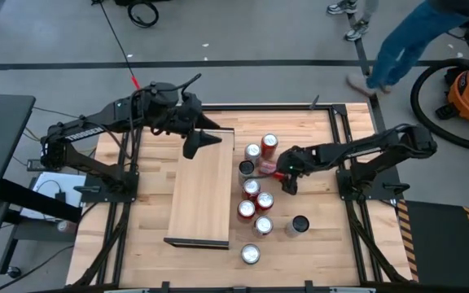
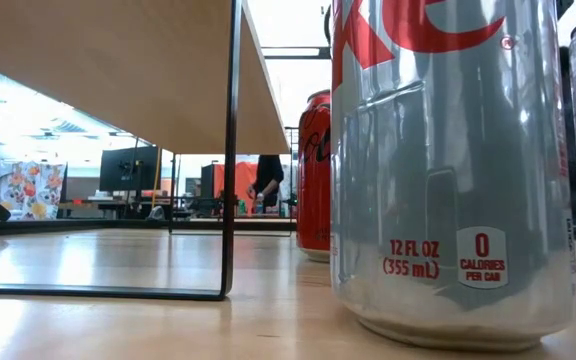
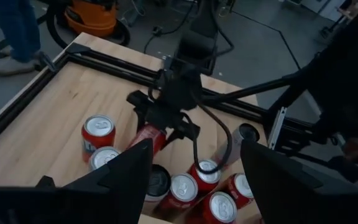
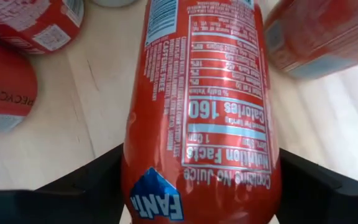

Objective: Place canned beverage on shelf
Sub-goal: Put the bottom orange soda can on the shelf

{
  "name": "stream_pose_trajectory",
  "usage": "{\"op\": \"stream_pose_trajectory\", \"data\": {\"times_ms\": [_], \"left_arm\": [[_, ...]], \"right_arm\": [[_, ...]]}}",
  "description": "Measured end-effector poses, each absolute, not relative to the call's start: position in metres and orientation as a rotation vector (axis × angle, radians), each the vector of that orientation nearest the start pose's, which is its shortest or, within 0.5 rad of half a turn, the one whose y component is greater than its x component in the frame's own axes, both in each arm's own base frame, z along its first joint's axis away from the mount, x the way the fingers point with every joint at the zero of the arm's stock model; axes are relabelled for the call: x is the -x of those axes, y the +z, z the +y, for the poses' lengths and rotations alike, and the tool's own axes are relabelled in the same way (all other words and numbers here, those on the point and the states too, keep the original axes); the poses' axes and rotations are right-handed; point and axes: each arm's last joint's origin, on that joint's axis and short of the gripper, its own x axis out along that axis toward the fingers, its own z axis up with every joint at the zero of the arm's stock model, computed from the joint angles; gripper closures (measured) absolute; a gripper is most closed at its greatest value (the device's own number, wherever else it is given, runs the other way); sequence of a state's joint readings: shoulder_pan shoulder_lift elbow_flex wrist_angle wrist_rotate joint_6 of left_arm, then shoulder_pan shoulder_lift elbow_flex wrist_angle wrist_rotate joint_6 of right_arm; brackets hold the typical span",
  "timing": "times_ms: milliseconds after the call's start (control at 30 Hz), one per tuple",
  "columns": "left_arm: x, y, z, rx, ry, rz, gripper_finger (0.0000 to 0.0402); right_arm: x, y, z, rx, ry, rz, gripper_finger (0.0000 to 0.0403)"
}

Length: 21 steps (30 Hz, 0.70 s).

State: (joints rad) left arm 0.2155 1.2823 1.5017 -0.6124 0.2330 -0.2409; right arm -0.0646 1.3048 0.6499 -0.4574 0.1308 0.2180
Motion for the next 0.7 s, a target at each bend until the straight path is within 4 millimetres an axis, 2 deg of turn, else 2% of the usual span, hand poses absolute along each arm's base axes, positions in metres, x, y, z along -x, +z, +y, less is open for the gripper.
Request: {"op": "stream_pose_trajectory", "data": {"times_ms": [167, 233, 367, 500, 600, 700], "left_arm": [[-0.255, 0.432, 0.048, 0.324, 0.045, 0.380, 0.0147], [-0.259, 0.430, 0.047, 0.339, 0.044, 0.384, 0.0147], [-0.273, 0.423, 0.039, 0.335, 0.015, 0.411, 0.0147], [-0.296, 0.407, 0.035, 0.298, 0.002, 0.451, 0.0139], [-0.311, 0.399, 0.037, 0.298, -0.016, 0.444, 0.0115], [-0.324, 0.389, 0.039, 0.313, -0.023, 0.455, 0.0080]], "right_arm": [[-0.215, 0.182, -0.022, -0.153, -0.271, 1.083, 0.0089], [-0.211, 0.193, -0.023, -0.158, -0.271, 1.103, 0.0089], [-0.206, 0.232, -0.022, -0.112, -0.245, 1.098, 0.0089], [-0.205, 0.271, -0.022, -0.079, -0.209, 1.061, 0.0088], [-0.208, 0.295, -0.022, -0.061, -0.189, 1.012, 0.0087], [-0.213, 0.308, -0.021, -0.072, -0.162, 0.990, 0.0087]]}}
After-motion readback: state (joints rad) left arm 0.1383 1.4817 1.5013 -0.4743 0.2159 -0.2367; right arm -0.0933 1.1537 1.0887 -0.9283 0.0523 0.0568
